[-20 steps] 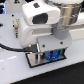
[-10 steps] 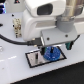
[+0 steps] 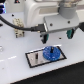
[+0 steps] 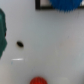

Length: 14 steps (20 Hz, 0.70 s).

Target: Insert the blue gear onto the right peg, followed by the red gear

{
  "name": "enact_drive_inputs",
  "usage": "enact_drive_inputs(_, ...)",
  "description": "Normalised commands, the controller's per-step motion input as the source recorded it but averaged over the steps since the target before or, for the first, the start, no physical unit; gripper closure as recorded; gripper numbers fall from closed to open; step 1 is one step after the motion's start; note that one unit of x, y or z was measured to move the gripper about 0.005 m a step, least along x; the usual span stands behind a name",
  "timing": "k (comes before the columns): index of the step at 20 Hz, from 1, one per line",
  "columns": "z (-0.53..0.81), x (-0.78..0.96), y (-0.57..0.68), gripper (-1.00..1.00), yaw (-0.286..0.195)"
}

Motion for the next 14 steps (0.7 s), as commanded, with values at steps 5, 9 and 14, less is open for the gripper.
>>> enact_drive_inputs(5, 0.0, -0.79, 0.12, -1.0, 0.0)
enact_drive_inputs(9, -0.04, -0.72, 0.11, -1.0, 0.0)
enact_drive_inputs(14, -0.07, -0.65, 0.17, -1.0, 0.0)
